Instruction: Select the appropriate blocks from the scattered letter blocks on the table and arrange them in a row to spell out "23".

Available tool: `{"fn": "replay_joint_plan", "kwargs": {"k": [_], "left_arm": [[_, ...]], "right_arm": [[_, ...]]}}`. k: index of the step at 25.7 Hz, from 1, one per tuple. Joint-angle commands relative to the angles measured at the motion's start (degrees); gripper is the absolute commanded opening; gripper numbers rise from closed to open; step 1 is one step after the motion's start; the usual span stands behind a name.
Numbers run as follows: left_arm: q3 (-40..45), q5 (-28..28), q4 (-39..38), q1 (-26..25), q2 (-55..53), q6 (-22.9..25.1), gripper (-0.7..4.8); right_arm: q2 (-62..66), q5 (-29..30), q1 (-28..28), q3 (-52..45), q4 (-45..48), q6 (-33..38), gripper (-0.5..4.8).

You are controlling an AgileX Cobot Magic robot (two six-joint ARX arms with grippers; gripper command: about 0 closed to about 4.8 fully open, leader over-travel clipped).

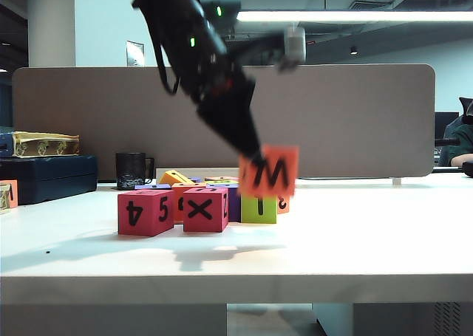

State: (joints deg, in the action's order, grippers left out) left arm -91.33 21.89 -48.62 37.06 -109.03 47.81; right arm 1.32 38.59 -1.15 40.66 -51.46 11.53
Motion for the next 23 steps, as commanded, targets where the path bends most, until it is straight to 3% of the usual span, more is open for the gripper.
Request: {"fn": "replay_joint_plan", "kwargs": {"k": [1, 14, 23], "left_arm": [[-0.1, -4.1, -1.2, 0.0, -2.4, 0.5, 2.72], [-0.1, -5.4, 1.1, 0.0, -7.4, 1.7, 2.73], [-0.1, -20.3, 1.6, 0.0, -7.4, -0.4, 2.78]], "right_arm": [[0.0, 0.0, 0.0, 0.2, 0.5, 0.0, -0.01], [0.0, 0.0, 0.0, 0.2, 0.5, 0.0, -0.01], [0.0, 0.0, 0.0, 0.2, 0.5, 0.0, -0.01]]}}
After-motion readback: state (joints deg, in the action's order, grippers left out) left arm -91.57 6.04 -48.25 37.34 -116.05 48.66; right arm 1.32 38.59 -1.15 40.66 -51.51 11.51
